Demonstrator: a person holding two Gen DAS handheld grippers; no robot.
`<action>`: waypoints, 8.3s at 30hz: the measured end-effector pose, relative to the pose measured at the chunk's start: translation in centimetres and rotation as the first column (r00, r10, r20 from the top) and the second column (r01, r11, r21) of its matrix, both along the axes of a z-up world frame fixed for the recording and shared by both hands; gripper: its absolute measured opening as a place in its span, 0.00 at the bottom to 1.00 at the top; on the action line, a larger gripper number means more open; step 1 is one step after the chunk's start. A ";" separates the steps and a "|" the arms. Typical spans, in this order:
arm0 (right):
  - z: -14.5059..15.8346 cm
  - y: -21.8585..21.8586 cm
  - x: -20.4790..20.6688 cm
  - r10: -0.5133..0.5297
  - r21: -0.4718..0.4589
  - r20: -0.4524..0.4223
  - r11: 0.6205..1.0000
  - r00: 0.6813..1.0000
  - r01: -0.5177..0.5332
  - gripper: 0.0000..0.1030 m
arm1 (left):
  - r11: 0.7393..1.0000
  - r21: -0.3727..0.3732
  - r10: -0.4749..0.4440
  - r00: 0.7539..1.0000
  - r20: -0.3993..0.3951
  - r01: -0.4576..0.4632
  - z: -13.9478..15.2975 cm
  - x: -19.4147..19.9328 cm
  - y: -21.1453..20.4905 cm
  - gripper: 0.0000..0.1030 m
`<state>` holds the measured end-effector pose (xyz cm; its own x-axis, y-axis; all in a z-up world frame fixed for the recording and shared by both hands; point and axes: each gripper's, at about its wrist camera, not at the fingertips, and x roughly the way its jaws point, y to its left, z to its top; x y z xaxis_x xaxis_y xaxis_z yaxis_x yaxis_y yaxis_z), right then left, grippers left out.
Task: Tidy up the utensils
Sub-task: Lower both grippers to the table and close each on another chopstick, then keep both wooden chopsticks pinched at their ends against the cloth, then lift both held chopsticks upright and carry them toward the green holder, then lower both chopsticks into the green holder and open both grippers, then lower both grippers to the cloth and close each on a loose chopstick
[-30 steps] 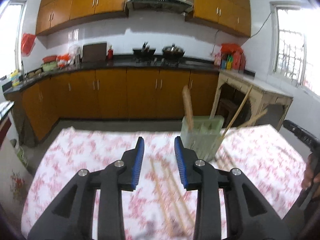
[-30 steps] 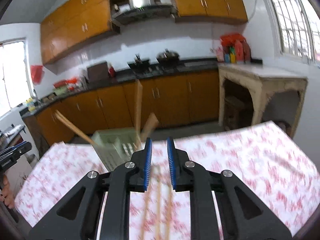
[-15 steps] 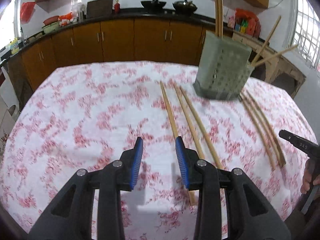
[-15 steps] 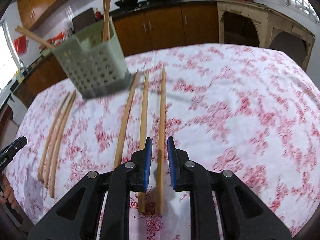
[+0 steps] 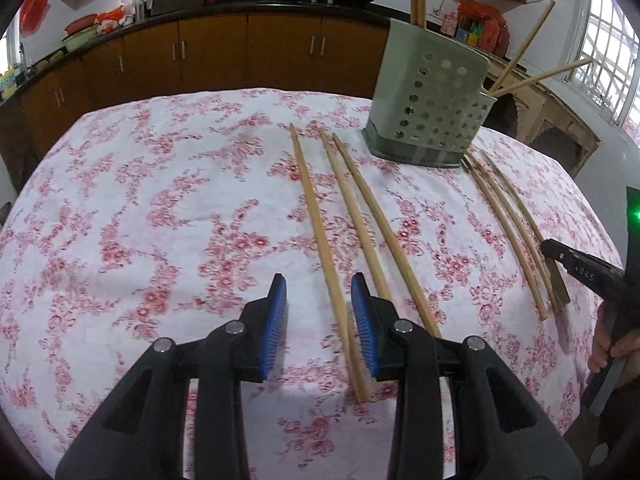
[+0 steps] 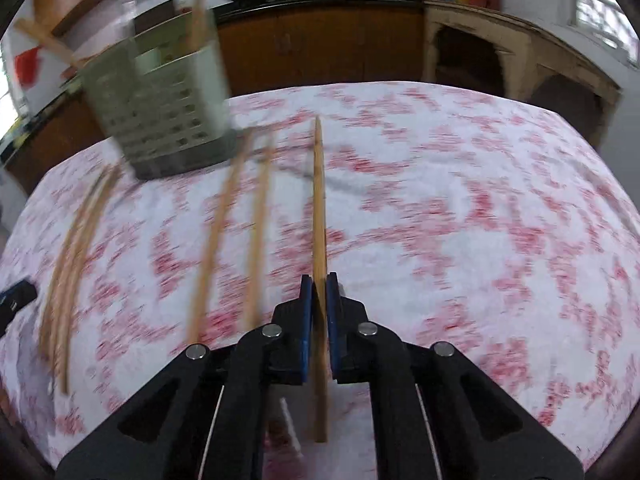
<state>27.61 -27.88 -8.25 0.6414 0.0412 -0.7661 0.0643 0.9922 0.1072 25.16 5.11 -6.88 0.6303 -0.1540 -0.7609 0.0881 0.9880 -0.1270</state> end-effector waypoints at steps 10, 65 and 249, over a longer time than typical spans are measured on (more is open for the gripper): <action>0.1 -1.7 0.2 -0.055 0.007 -0.011 0.998 0.998 0.055 0.07 | 0.998 0.055 -0.008 0.999 -0.039 0.010 -1.3 0.9 -2.0 0.17; -0.2 -1.5 2.0 -0.021 0.012 0.014 1.000 1.000 0.021 0.08 | 0.986 0.164 0.002 1.000 0.002 -0.002 -1.9 4.2 0.5 0.10; 14.9 -2.0 -5.0 0.049 0.104 0.314 0.991 0.948 -0.086 0.26 | 0.999 -0.023 0.054 0.956 0.290 -0.050 13.2 -2.7 0.4 0.30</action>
